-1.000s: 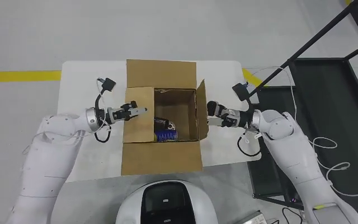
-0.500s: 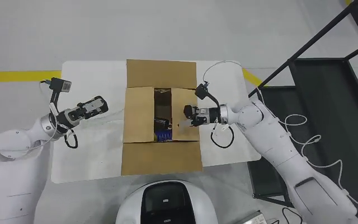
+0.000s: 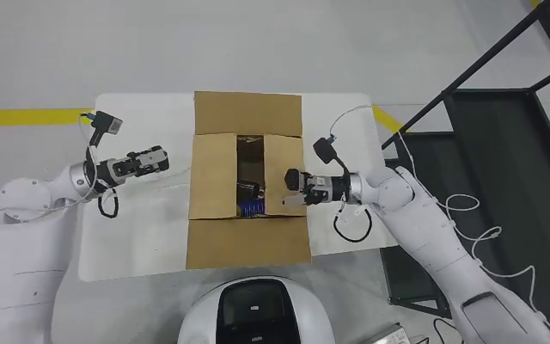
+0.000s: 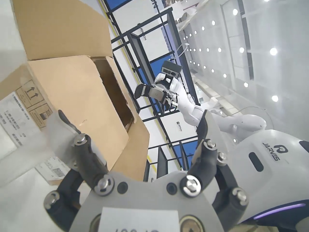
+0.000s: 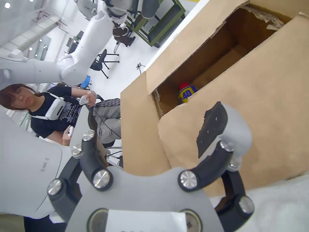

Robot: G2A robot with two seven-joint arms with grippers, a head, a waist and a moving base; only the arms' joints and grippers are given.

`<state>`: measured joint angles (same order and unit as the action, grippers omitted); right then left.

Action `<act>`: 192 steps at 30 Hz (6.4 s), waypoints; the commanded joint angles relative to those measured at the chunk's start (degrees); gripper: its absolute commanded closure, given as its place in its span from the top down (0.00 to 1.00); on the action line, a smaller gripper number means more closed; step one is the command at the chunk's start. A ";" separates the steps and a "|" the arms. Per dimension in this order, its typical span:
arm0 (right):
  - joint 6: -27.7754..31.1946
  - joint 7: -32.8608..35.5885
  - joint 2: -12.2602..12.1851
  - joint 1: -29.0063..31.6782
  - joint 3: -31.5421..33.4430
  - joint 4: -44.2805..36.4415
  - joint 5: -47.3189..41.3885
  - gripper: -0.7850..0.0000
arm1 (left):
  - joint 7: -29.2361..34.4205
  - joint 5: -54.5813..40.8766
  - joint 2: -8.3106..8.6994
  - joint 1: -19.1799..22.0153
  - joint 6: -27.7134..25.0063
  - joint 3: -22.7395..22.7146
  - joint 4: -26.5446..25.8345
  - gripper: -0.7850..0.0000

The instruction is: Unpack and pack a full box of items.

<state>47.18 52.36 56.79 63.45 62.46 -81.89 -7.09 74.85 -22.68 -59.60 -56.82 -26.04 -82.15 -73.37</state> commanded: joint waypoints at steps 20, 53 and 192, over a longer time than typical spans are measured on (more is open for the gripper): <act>-2.62 -3.10 -3.13 15.65 10.45 -10.76 1.62 1.00 | -5.75 -3.45 -3.84 18.06 -4.90 11.81 23.91 1.00; -22.12 14.45 -4.91 23.59 16.42 -7.05 -27.79 1.00 | -35.25 13.21 -13.24 31.03 -13.92 28.69 44.67 1.00; -34.08 -1.12 2.45 -5.40 -0.64 4.78 -6.36 1.00 | -20.18 -2.13 3.30 -4.11 -5.69 1.05 -0.68 1.00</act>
<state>13.10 51.24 59.24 58.05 61.82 -77.11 -13.45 54.68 -24.80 -56.30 -60.93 -31.73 -81.10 -74.05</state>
